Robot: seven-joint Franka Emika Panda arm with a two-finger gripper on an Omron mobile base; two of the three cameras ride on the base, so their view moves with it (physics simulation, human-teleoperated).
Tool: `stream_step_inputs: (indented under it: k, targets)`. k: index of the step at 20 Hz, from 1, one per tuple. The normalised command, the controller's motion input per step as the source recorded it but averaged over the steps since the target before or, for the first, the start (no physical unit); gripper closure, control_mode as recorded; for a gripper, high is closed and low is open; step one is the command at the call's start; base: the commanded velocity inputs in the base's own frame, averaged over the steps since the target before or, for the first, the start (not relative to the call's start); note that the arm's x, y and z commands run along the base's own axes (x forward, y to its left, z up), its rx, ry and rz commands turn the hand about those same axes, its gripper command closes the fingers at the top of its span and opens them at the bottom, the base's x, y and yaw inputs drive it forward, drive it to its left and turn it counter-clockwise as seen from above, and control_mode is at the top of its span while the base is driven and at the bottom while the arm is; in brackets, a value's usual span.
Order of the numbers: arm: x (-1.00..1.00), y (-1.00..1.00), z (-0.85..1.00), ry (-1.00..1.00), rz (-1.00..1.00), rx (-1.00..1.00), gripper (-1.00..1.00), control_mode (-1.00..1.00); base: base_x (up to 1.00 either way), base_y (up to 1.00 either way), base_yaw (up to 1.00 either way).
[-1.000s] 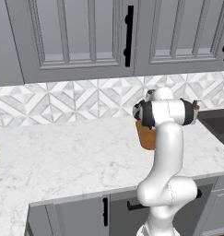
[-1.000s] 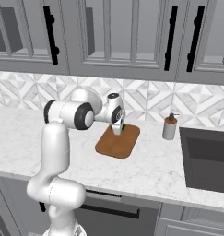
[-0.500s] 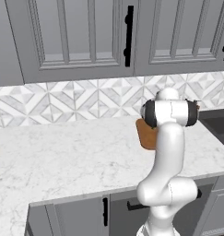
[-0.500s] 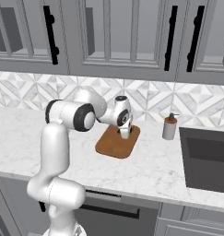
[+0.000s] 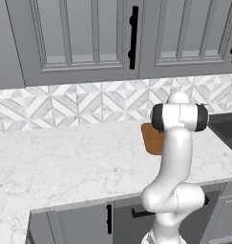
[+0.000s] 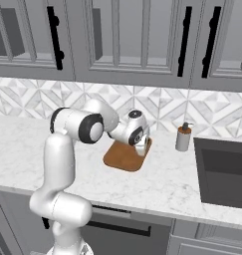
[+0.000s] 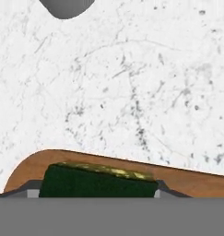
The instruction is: Pick up the sponge from the counter and clean the cutting board by briefly scrubbing or pressing down on the cutting board. Once finished, release the sponge.
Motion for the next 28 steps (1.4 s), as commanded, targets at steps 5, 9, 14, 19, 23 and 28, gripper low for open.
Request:
stream_step_inputs:
  k: [5, 9, 14, 19, 23, 28]
  targets:
    - [-0.18, -1.00, -0.48, 0.28, 0.03, 0.00, 1.00, -1.00, 0.00, 0.00, 0.00]
    - [-0.45, -0.99, -0.77, 0.12, 0.07, -0.03, 1.00, -1.00, 0.00, 0.00, 0.00]
    - [-0.97, -0.40, -0.62, -0.33, 0.05, -0.09, 1.00, -1.00, 0.00, 0.00, 0.00]
    - [-0.97, 0.20, -0.01, -0.23, 0.00, 0.00, 1.00, -1.00, 0.00, 0.00, 0.00]
    - [-0.60, 0.07, -0.12, -0.02, 0.00, 0.05, 1.00, -1.00, 0.00, 0.00, 0.00]
    - [-0.92, 0.00, -0.24, 0.00, 0.03, 0.00, 1.00, -1.00, 0.00, 0.00, 0.00]
